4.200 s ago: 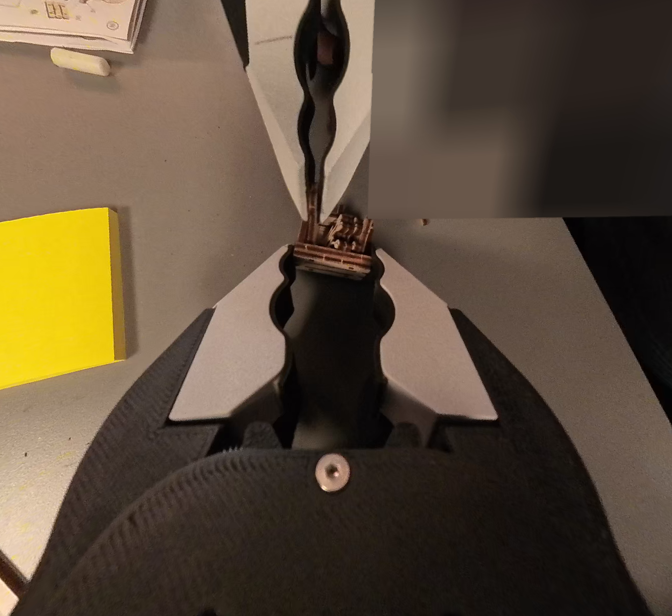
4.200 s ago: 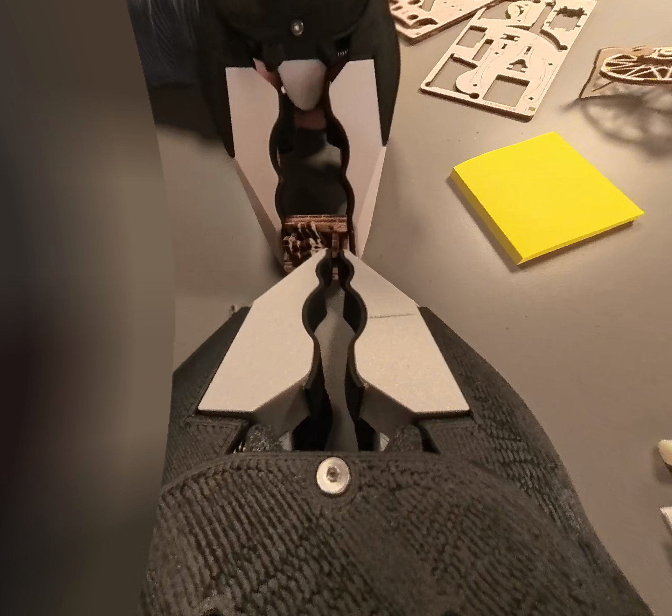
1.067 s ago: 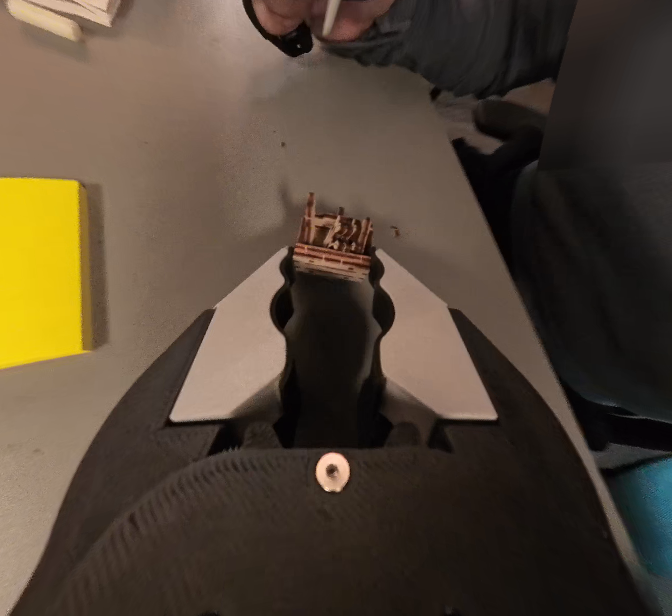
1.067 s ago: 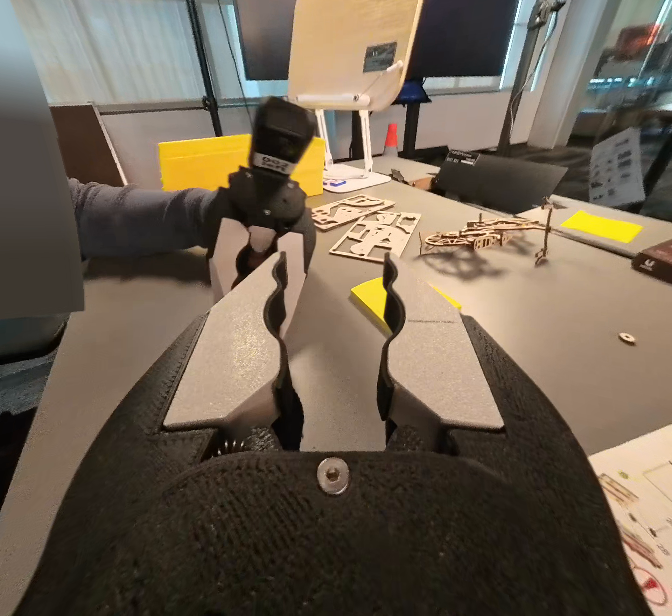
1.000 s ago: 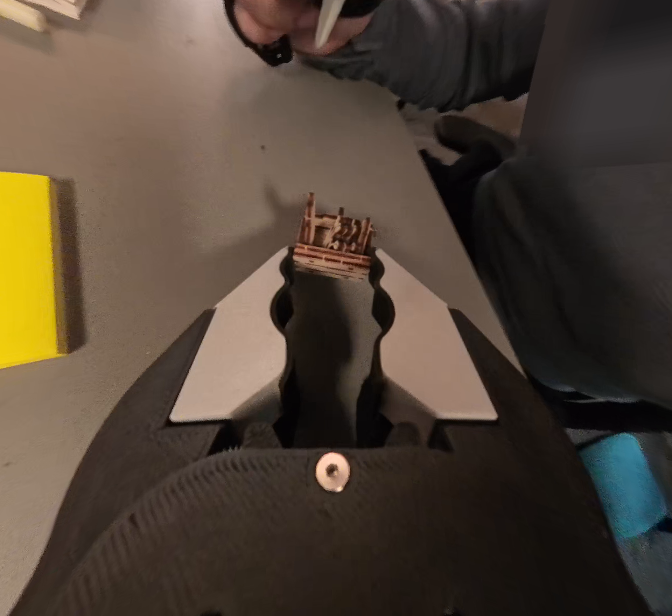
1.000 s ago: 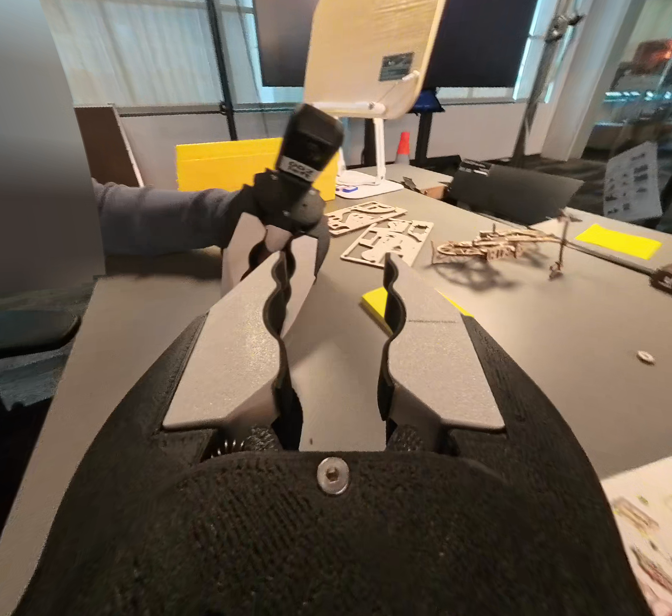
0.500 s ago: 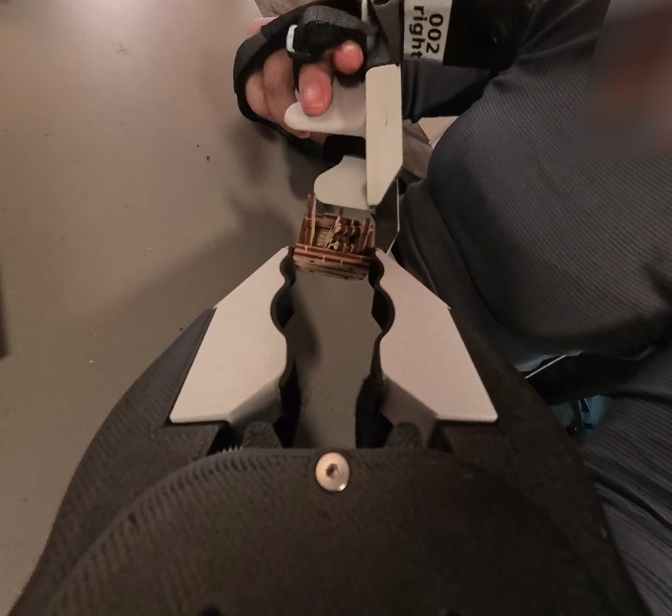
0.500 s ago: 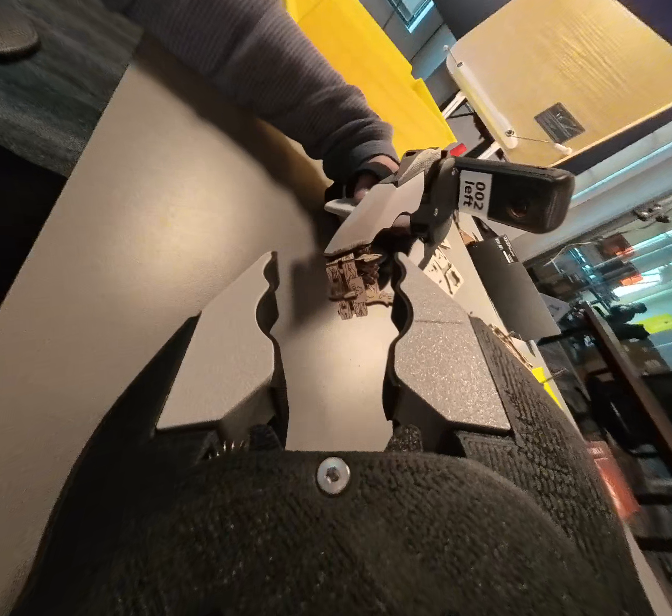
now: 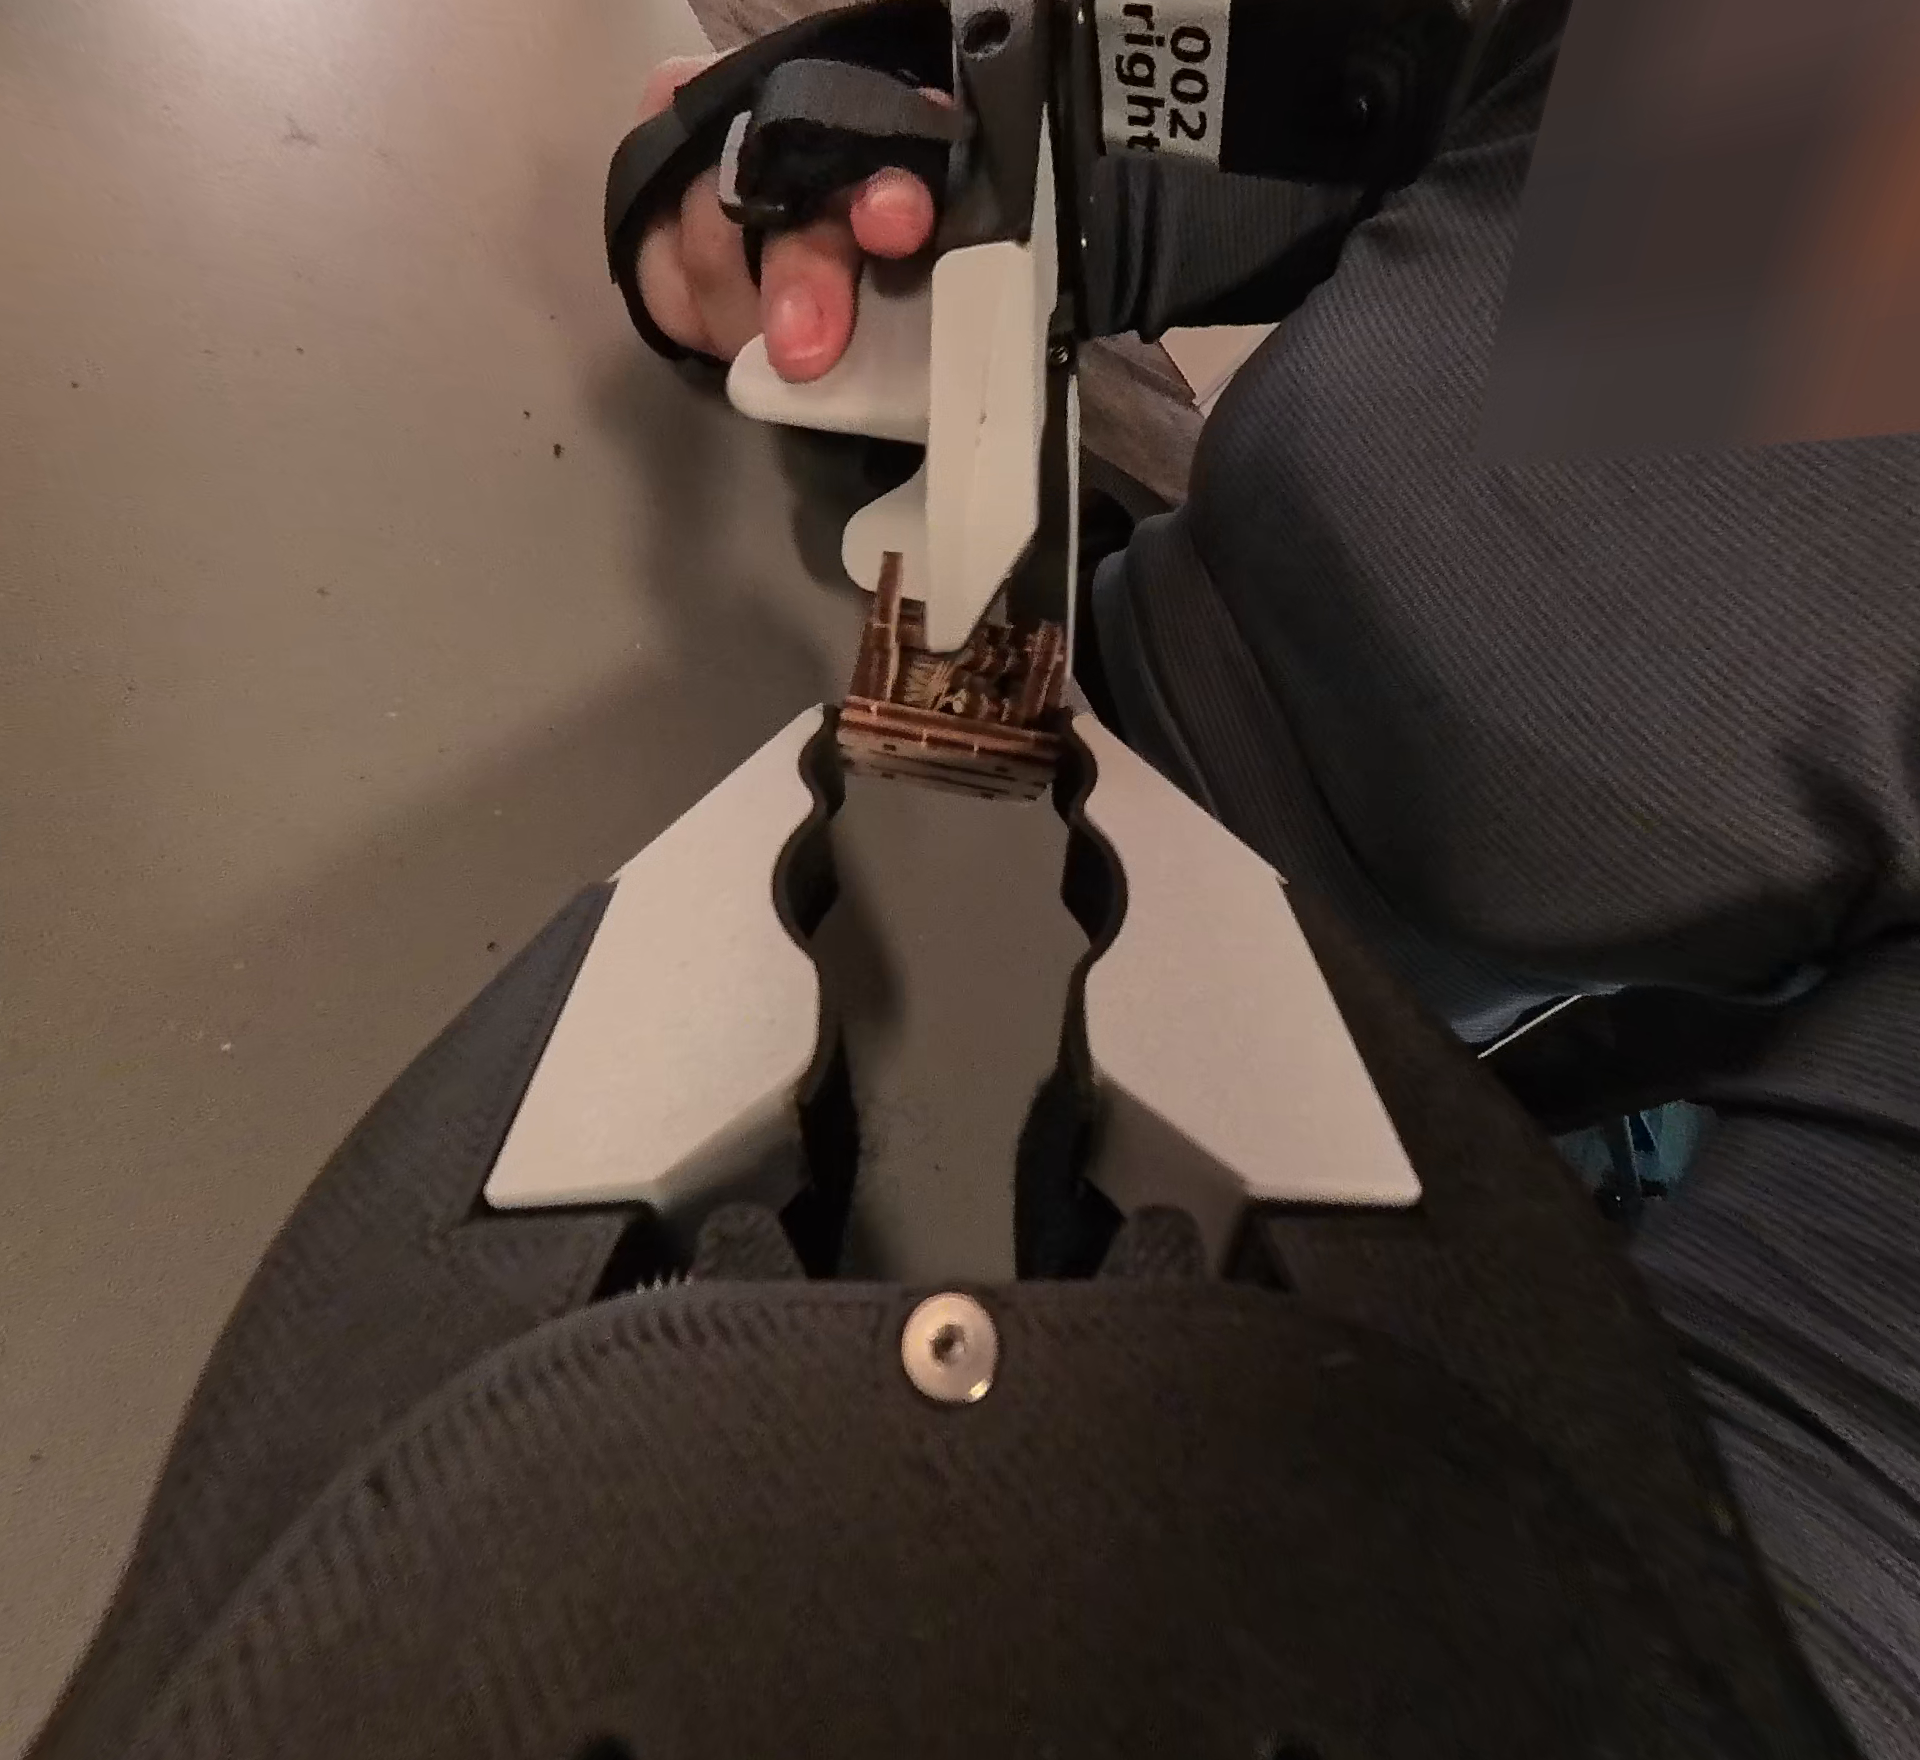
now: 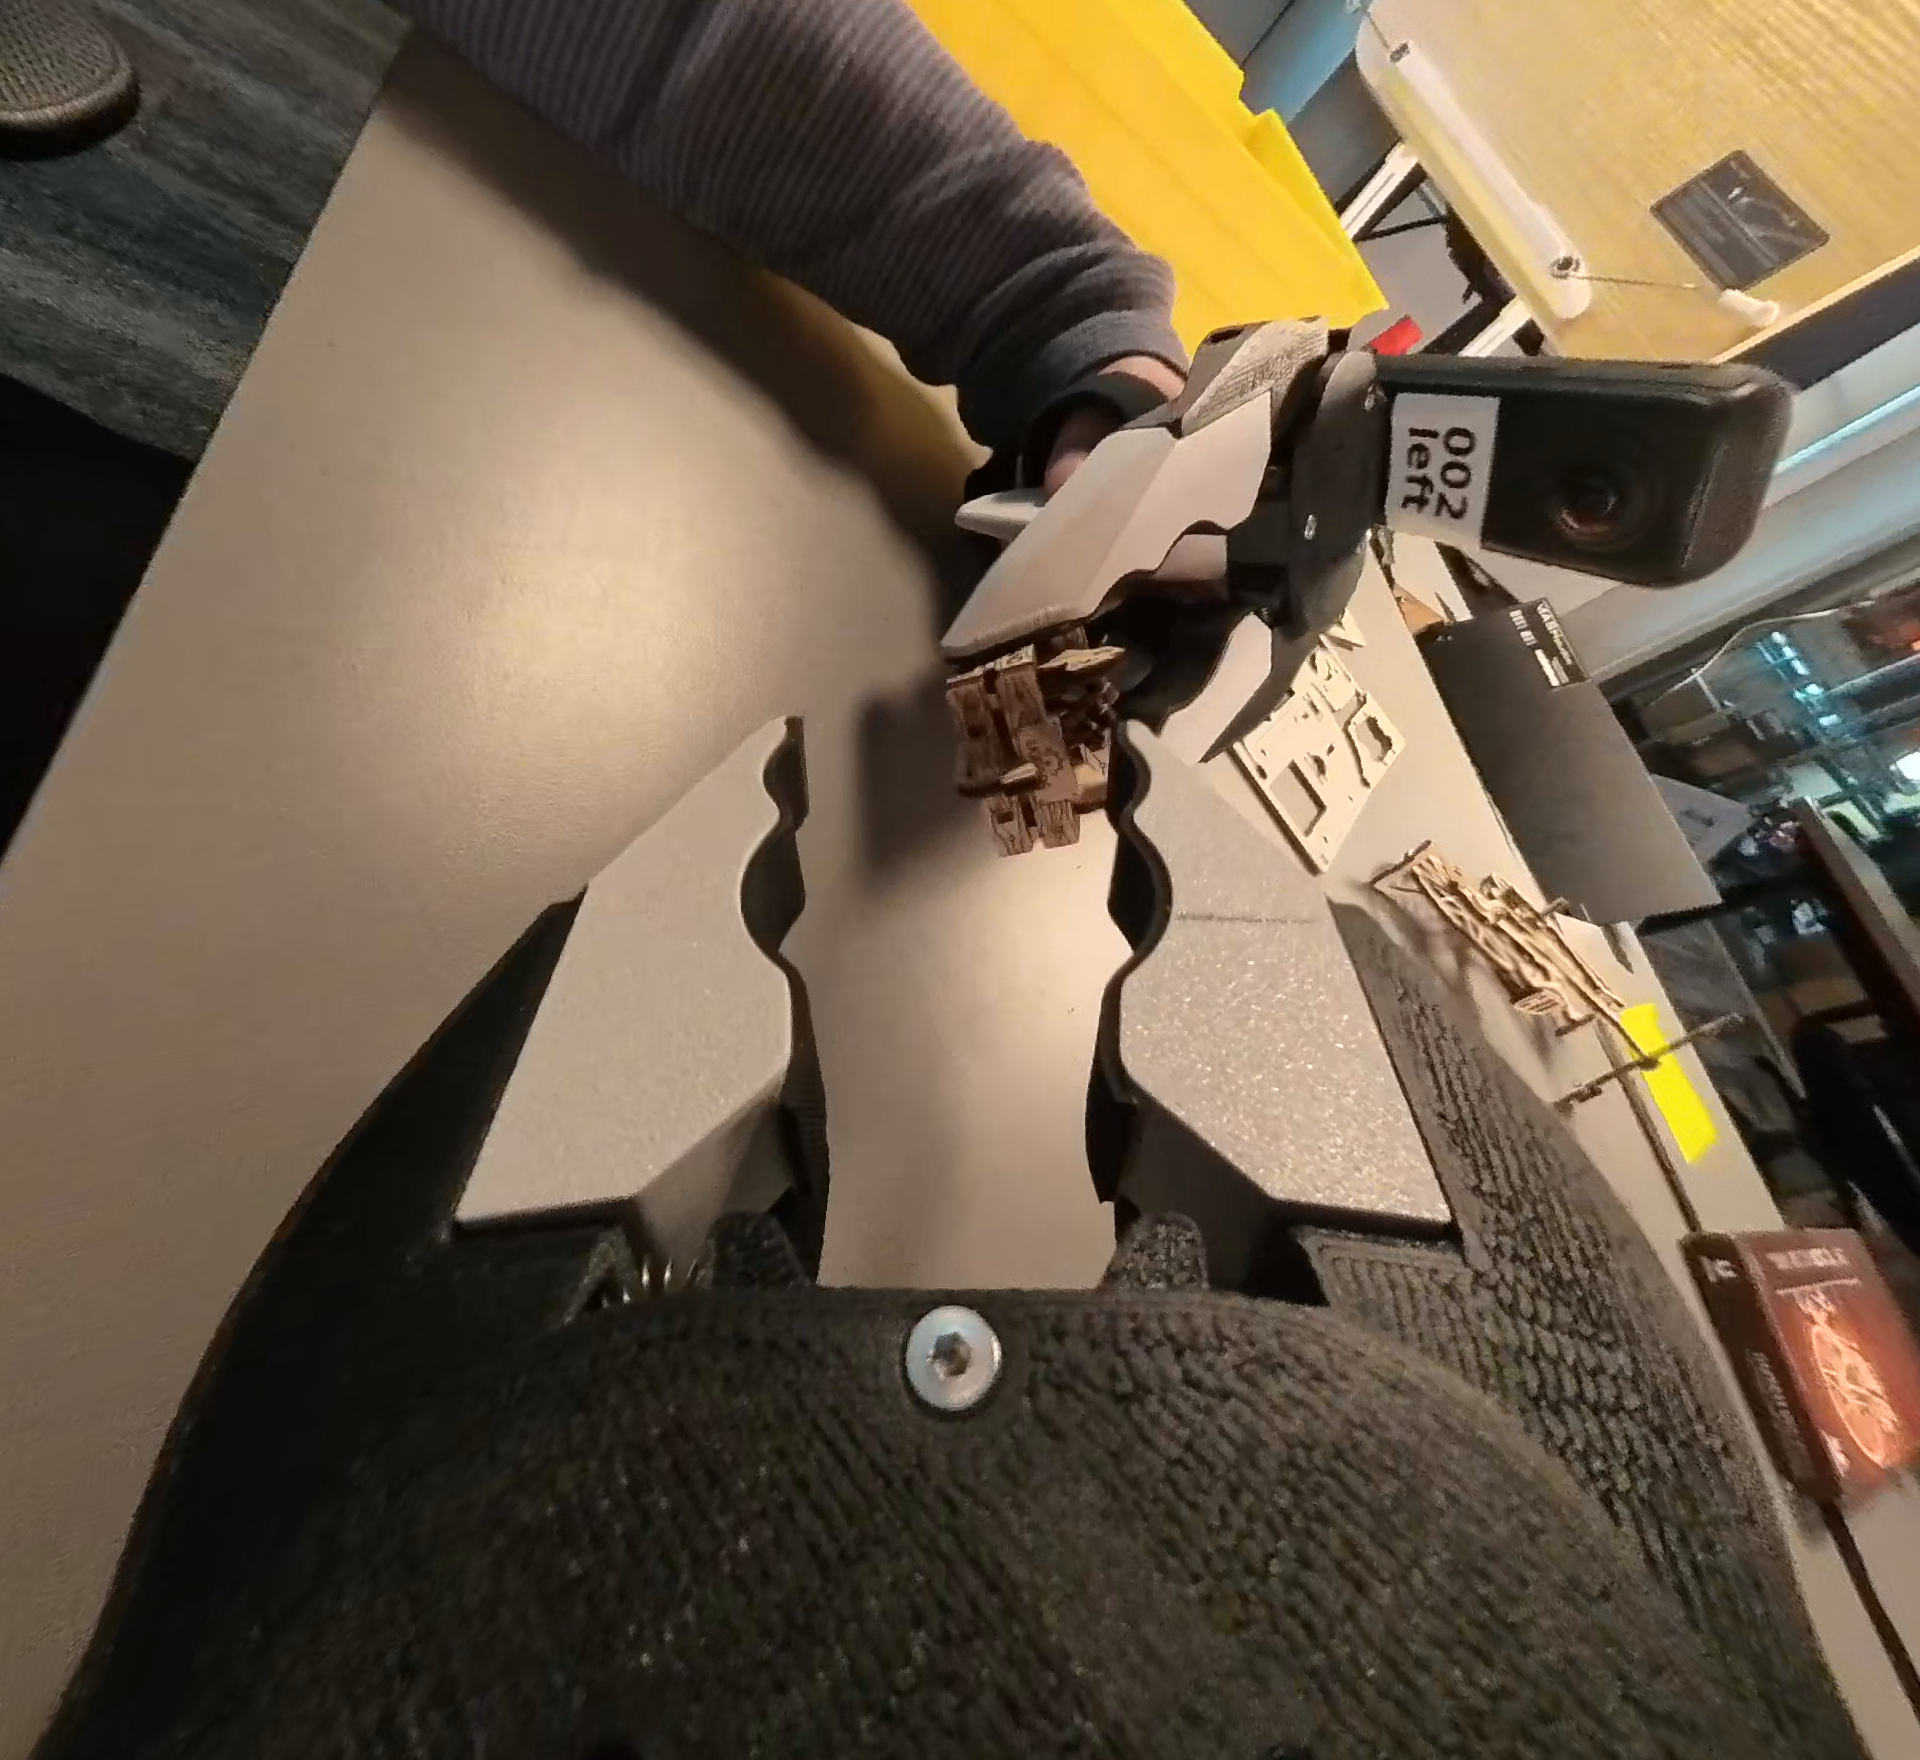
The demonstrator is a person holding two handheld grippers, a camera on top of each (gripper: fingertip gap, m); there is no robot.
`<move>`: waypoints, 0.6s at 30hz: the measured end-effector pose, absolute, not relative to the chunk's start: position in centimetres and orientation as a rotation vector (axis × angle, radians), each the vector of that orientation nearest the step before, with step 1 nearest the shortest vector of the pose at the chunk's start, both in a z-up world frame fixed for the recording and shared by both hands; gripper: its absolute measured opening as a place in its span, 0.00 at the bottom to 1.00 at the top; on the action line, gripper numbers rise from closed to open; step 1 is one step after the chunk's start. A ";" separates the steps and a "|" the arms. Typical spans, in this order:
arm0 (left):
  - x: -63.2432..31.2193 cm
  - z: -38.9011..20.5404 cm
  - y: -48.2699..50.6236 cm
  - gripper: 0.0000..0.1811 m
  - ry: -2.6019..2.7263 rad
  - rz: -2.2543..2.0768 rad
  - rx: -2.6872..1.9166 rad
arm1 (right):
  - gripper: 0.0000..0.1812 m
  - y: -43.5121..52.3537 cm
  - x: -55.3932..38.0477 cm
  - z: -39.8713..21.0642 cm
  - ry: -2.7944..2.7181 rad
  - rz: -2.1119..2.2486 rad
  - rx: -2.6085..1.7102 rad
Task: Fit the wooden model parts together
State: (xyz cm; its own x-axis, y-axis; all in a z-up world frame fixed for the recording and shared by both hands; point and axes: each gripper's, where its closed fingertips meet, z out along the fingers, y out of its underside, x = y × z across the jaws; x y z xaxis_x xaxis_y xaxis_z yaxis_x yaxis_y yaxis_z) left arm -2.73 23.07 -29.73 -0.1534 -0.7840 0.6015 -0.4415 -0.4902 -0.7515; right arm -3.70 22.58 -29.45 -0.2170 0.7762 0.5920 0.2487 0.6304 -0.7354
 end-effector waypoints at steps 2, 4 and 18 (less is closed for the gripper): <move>-2.7 -29.8 23.2 0.22 1.386 -1.680 -1.829 | 0.31 22.9 -3.8 -29.8 -1.778 0.589 -0.856; -2.7 -29.7 23.1 0.22 1.384 -1.693 -1.823 | 0.32 23.0 -3.8 -29.6 -1.766 0.574 -0.847; -2.8 -29.8 23.1 0.22 1.396 -1.680 -1.826 | 0.33 22.7 -3.9 -29.6 -1.767 0.535 -0.805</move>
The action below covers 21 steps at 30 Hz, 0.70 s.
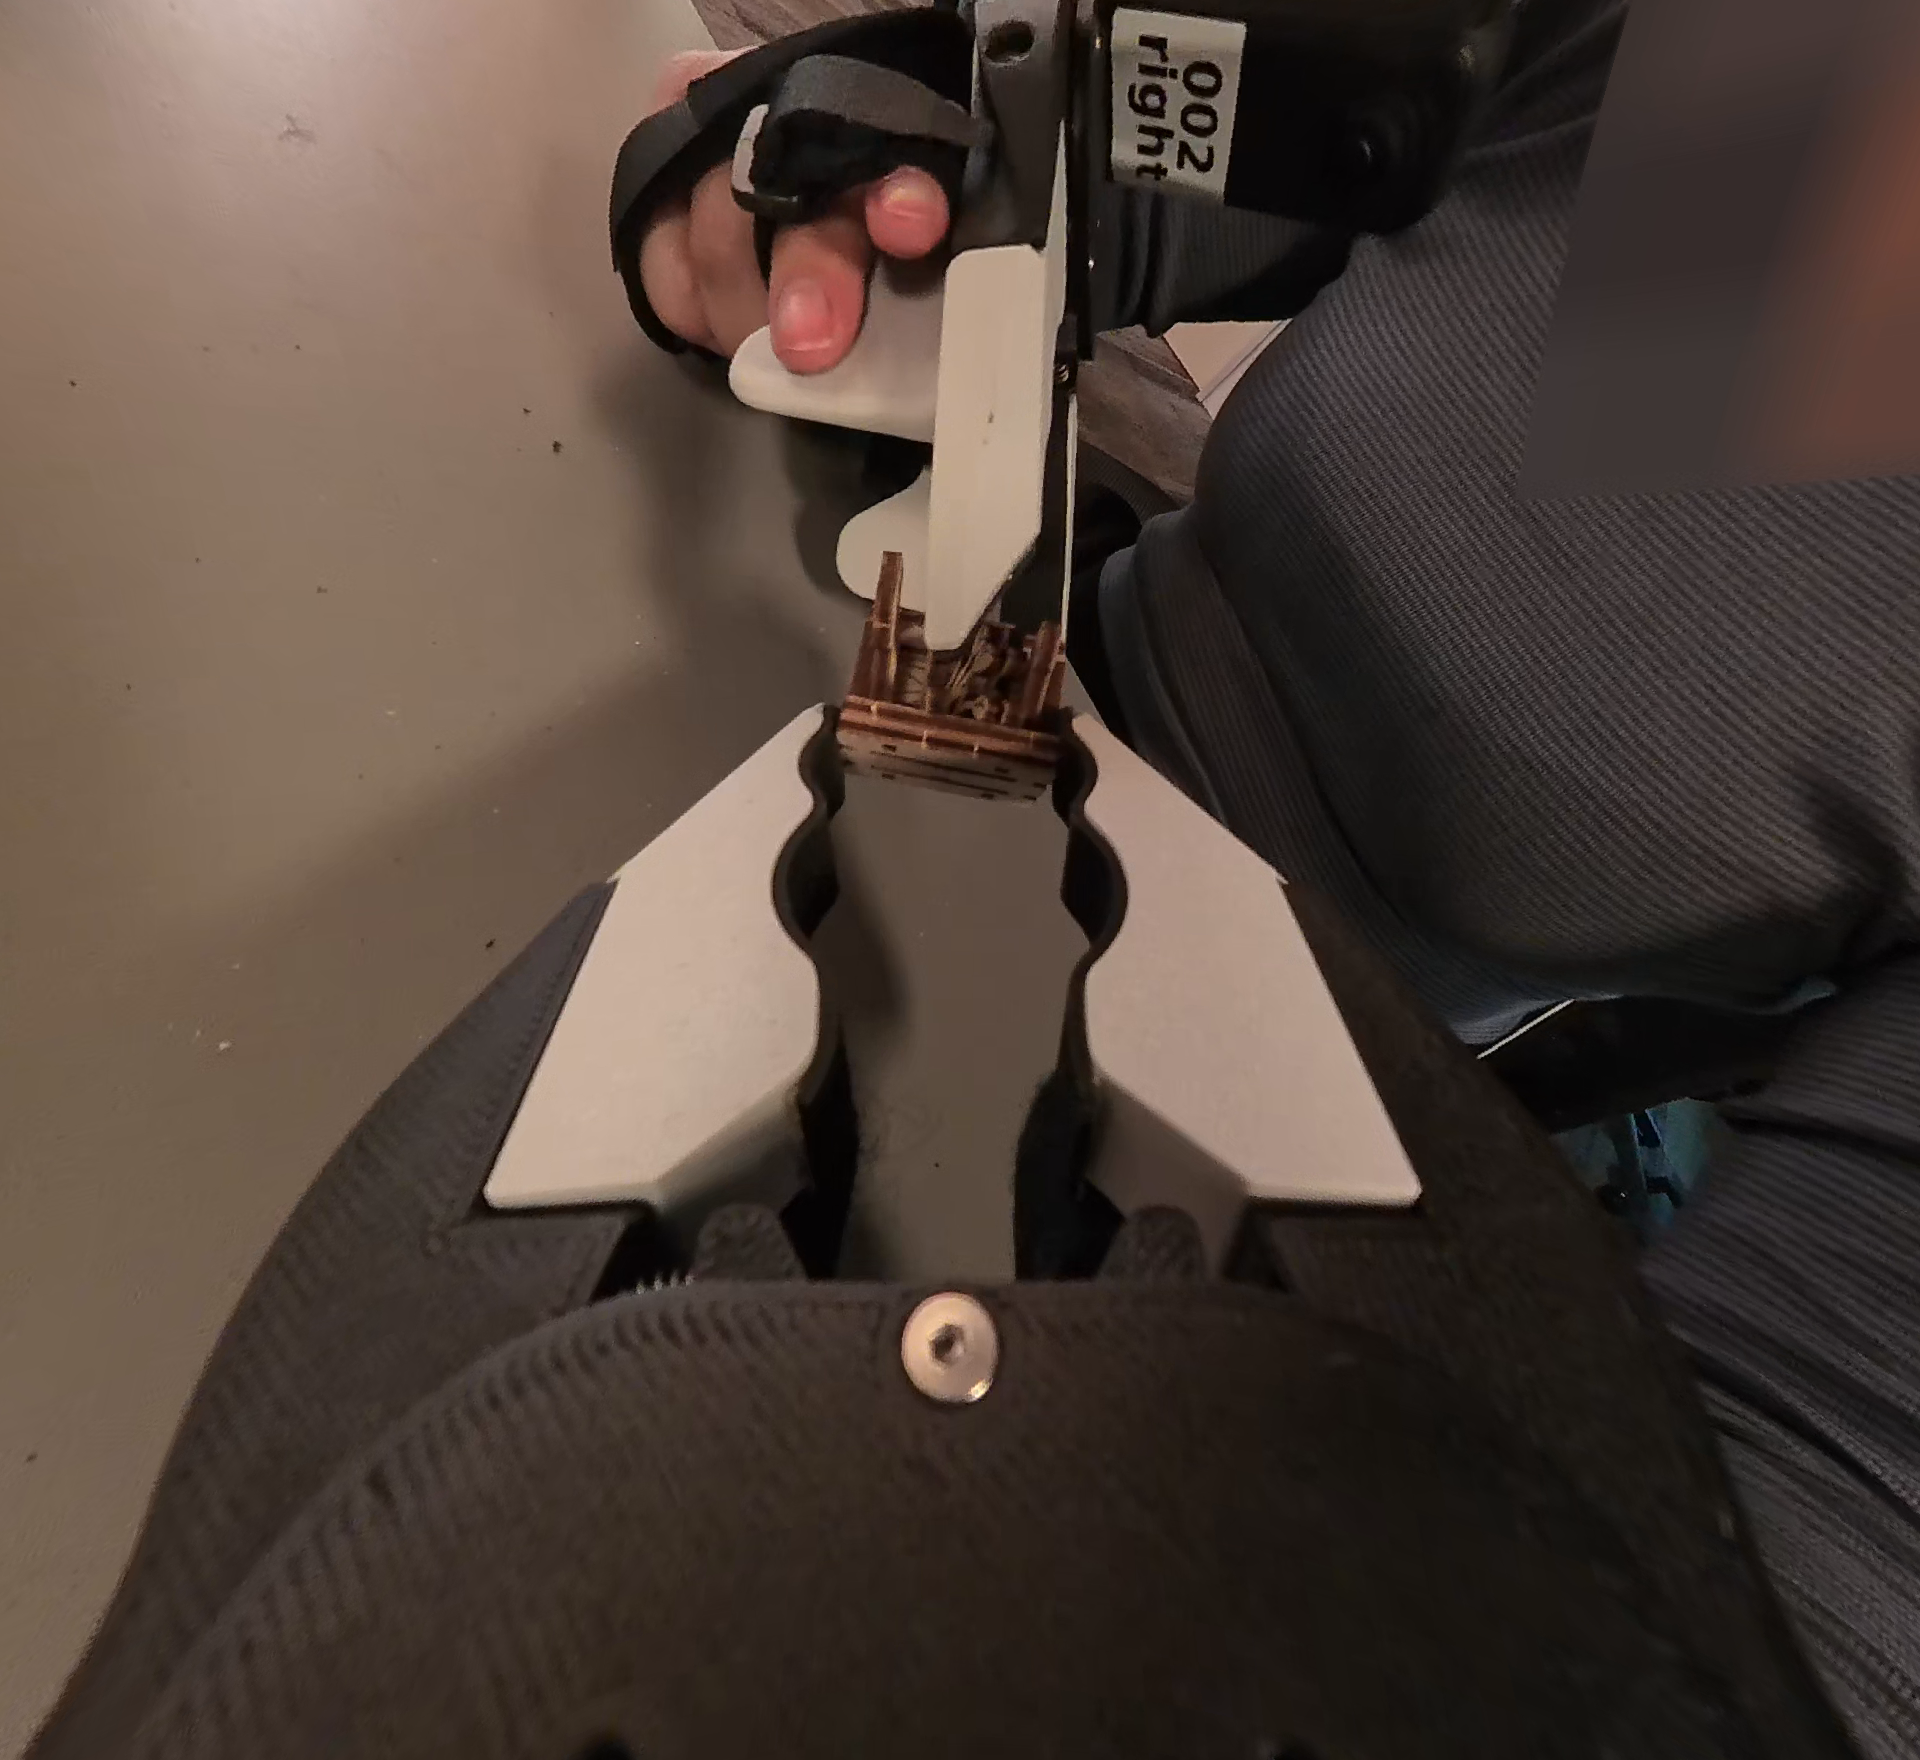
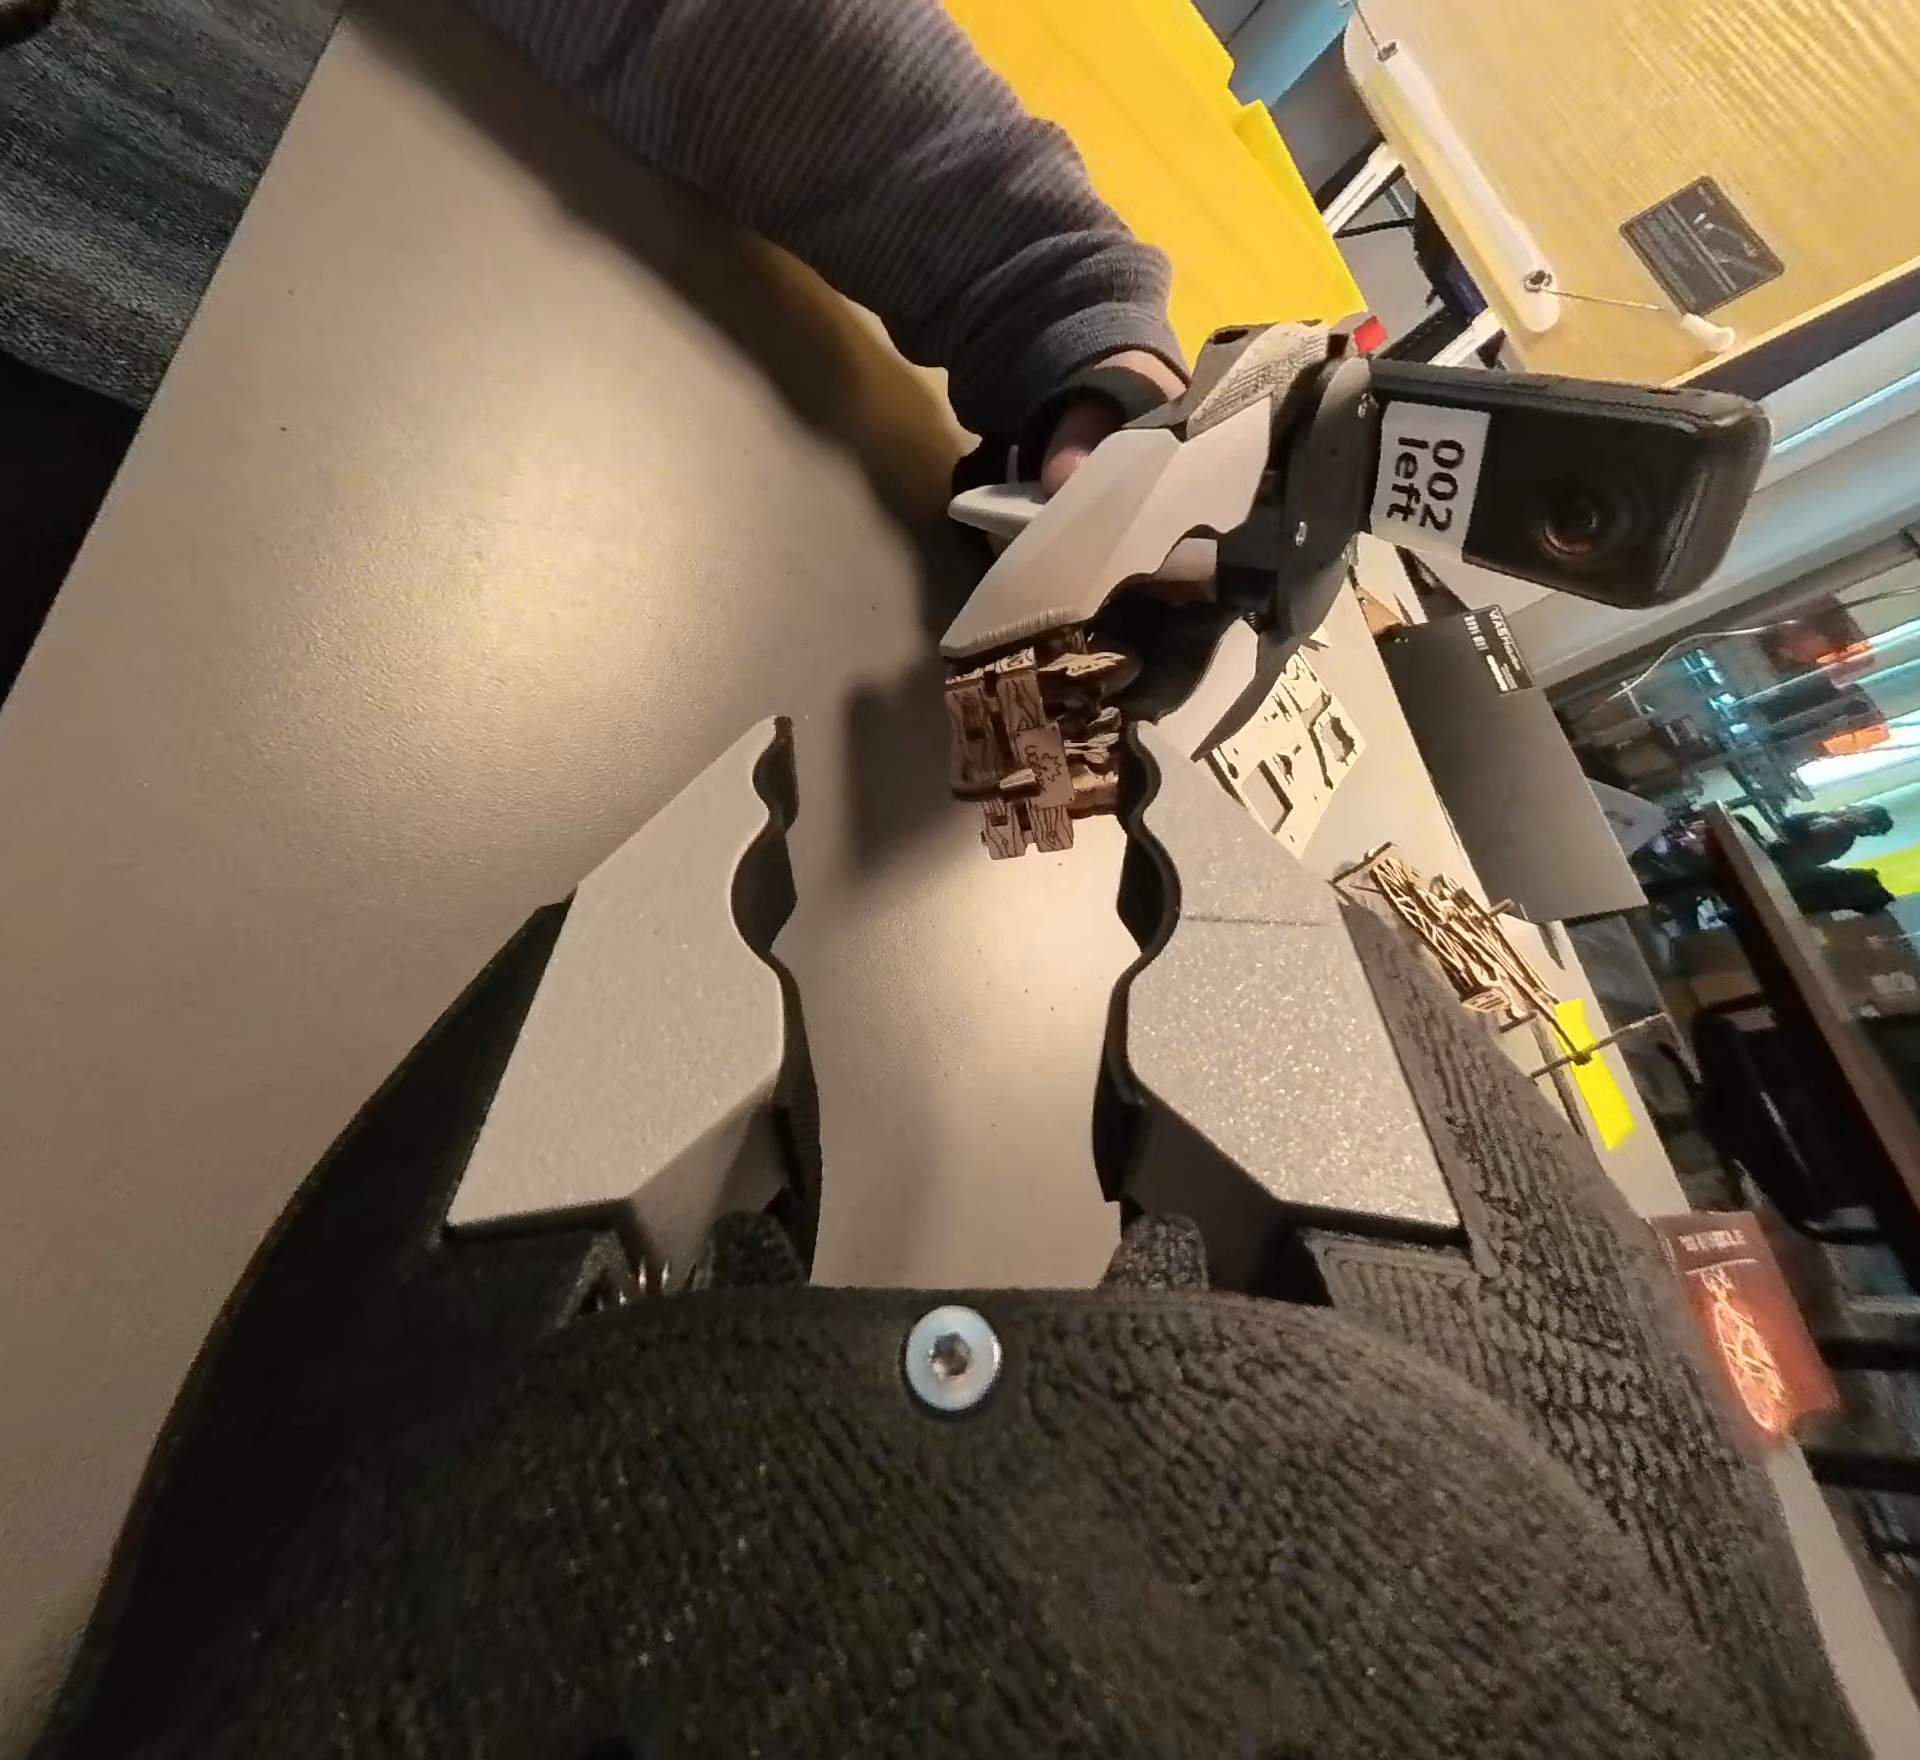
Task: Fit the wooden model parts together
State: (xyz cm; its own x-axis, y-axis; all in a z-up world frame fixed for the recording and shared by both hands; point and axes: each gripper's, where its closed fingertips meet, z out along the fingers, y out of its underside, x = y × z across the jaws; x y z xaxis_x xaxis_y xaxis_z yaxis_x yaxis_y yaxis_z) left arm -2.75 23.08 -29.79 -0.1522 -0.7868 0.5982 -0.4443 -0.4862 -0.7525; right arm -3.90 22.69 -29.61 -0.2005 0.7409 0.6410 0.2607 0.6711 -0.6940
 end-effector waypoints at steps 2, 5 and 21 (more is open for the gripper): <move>-2.8 -29.8 23.1 0.22 1.396 -1.680 -1.825 | 0.33 22.5 -3.9 -29.6 -1.767 0.530 -0.790; -2.8 -29.8 23.1 0.22 1.395 -1.681 -1.826 | 0.34 22.7 -3.9 -29.2 -1.747 0.519 -0.783; -2.7 -29.9 23.0 0.22 1.402 -1.679 -1.830 | 0.32 22.4 -3.9 -29.6 -1.774 0.537 -0.782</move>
